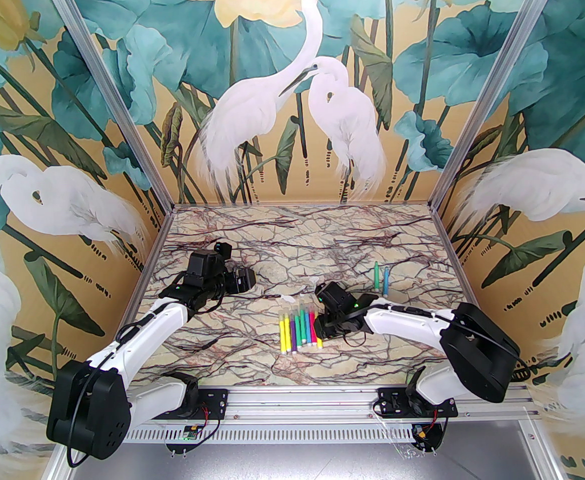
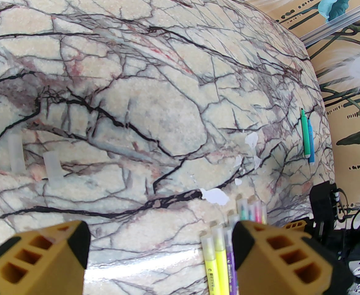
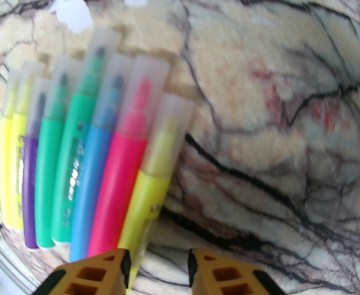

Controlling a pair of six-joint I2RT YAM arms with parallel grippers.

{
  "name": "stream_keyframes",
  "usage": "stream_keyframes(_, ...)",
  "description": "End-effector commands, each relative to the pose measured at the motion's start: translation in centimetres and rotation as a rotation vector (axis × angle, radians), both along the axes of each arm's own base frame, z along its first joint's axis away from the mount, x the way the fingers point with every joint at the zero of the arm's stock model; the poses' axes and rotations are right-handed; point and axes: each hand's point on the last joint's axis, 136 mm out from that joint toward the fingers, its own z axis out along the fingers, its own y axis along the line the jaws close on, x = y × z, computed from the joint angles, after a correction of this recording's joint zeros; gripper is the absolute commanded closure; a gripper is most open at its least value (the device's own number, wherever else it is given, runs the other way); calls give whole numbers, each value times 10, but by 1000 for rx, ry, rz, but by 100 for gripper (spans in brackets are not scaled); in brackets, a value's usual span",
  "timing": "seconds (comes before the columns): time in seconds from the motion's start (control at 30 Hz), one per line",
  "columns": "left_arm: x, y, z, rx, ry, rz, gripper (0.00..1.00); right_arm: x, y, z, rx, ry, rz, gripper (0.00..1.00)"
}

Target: Open the pen caps

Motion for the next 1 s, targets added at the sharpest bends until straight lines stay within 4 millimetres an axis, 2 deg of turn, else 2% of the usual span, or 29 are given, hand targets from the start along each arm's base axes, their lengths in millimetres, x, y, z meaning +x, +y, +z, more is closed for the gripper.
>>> stream_keyframes(0.0, 1, 2, -1, 4, 12, 16, 19, 5, 11, 6, 28, -13, -8, 62)
stream_keyframes(0.33, 3, 1, 1, 3, 9, 11, 19, 4, 9, -3, -21, 5, -17, 63)
stream_keyframes(0.8, 7, -2, 2, -8, 8, 5, 19, 6, -26, -3, -220, -10, -68, 66)
stream_keyframes(0.97, 8, -3, 1, -15, 9, 4, 20, 0, -22, -1, -222, -11, -37, 67)
